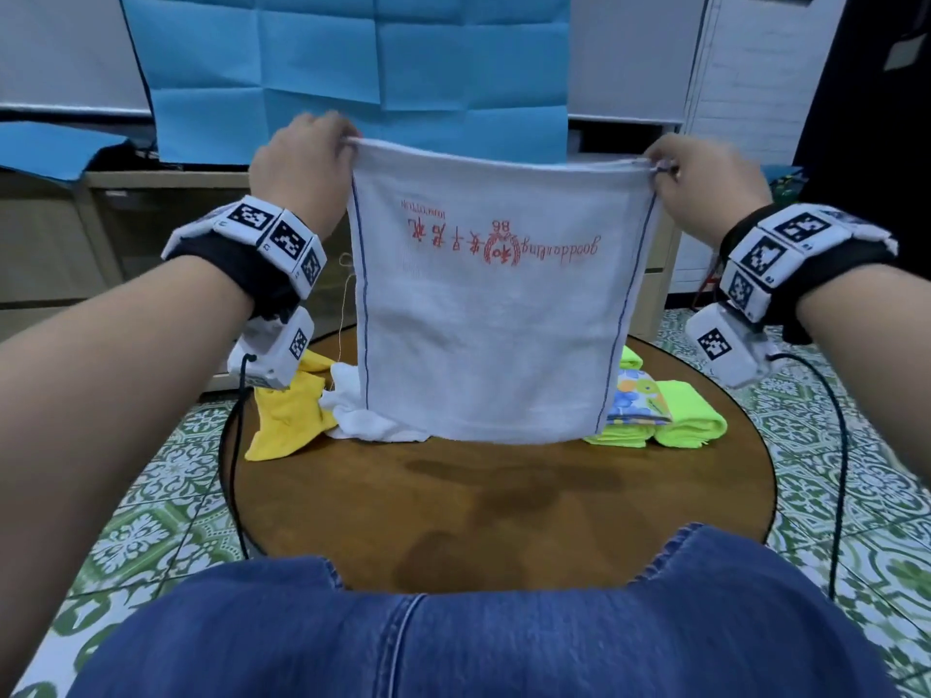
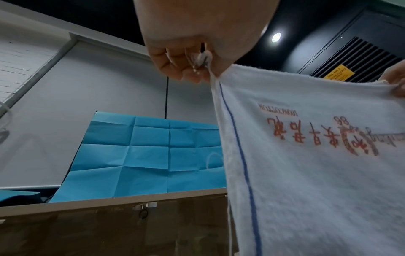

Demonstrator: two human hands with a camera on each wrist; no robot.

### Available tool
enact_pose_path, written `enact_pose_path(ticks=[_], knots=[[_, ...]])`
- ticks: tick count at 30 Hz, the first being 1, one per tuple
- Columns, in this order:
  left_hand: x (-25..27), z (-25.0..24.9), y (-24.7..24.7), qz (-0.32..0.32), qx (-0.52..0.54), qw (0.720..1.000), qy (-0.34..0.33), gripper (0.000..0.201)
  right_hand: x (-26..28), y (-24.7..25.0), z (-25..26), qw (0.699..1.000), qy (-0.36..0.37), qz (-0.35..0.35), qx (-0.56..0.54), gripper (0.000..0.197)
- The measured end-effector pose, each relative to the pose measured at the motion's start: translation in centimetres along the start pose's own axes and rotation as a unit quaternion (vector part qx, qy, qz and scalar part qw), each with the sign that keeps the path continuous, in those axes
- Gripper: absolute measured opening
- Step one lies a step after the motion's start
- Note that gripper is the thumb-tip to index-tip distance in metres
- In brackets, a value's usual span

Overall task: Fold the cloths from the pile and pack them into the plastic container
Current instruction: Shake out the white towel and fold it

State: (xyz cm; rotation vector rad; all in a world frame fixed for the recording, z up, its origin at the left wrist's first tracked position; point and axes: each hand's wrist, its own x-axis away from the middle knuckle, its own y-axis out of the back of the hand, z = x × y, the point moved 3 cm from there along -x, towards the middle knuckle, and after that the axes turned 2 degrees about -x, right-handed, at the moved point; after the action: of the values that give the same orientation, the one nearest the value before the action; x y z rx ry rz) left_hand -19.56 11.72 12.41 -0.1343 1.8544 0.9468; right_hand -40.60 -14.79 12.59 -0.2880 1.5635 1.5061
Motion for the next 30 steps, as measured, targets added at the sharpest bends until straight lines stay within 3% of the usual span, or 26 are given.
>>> enact_pose_path(ticks=[8,10,13,15,17,19,22,25,30], knots=[[-0.9,0.4,1.9,-0.127,0.076,0.989,-0.029,0.037,-2.3,1.9,0.5,0.996,0.022,-0.072,-0.045,0.028],[-1.5,1.2,-0.2,-0.050,0.065,0.997,-0.016,0.034,-3.3,0.6,0.5,0.998,0.027,-0.023,-0.059,0.022],[-0.3,2.9,-6.1,0.131,0.004,0.991,-0.004,0.024,-3.2,-4.2,0.3,0.988,0.019,0.150,-0.015,0.017],[1.8,4.2,-10.4,0.204,-0.028,0.979,0.001,0.020,-2.1,-8.9,-0.5,0.973,0.008,0.228,0.028,0.024],[3.9,5.6,-14.5,0.251,-0.053,0.966,0.014,0.018,-0.8,-13.7,-1.7,0.964,-0.003,0.260,0.057,0.024],[5.4,6.8,-17.9,0.281,-0.076,0.956,0.021,0.017,0.4,-17.9,-2.7,0.959,-0.027,0.271,0.072,0.020],[6.0,7.8,-20.9,0.264,-0.084,0.960,0.028,0.013,1.2,-21.7,-3.6,0.958,-0.052,0.273,0.071,0.020],[5.9,7.7,-22.1,0.252,-0.084,0.964,0.018,0.012,1.4,-23.2,-3.9,0.958,-0.059,0.271,0.078,0.013],[7.4,7.4,-22.4,0.319,-0.132,0.938,-0.017,0.014,2.9,-23.6,-4.1,0.946,-0.037,0.311,0.080,0.007]])
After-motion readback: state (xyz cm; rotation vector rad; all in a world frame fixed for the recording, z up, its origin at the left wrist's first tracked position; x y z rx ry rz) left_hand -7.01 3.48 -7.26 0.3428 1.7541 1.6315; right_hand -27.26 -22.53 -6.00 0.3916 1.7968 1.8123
